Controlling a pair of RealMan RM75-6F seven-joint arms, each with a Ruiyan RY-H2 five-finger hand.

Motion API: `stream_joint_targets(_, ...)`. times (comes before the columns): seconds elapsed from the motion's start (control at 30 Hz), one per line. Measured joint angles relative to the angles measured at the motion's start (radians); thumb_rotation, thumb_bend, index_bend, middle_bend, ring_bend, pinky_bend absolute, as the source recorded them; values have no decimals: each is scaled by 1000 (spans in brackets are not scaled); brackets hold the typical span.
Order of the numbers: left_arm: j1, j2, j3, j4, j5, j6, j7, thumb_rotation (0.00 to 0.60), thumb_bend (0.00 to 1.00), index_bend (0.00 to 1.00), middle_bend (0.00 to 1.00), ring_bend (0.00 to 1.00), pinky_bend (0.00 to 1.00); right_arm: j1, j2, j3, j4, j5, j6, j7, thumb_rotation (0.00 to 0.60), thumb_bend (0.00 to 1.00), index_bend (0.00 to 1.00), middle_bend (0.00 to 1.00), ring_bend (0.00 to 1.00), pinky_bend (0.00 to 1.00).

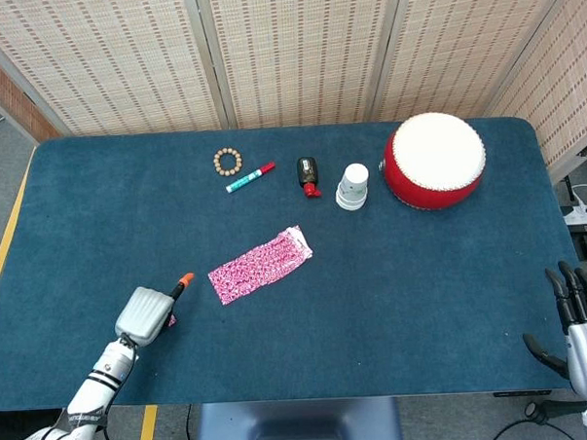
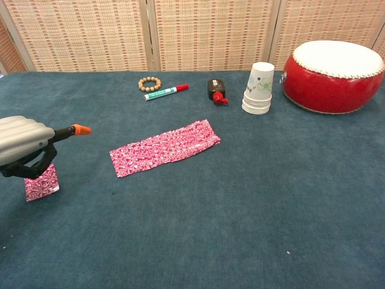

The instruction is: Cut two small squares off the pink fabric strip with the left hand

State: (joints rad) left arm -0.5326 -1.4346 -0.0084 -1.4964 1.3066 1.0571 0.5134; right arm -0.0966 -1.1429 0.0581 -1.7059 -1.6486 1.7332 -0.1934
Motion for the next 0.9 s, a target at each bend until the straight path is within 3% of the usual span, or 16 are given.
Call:
stream_joint_targets(0.33,-54,-55,-14,14,-36,-97,36,600,831,4,746,760,695,-1,8,-1,-5,-2,0,7,600,73,0,0,0,157)
stream_joint_targets(0.53,-96,-117,-23,62,-88,-157,71,600,830,134,746,760,695,0,11,-2,-9,3,-8,6,600,74,0,0,0,156)
stream_joint_targets(0.9,-117,-135,-20,76,-159,-177,113,600,830,191,745,760,695,0,12,-2,-11,3,-7,6,600,74,0,0,0,157)
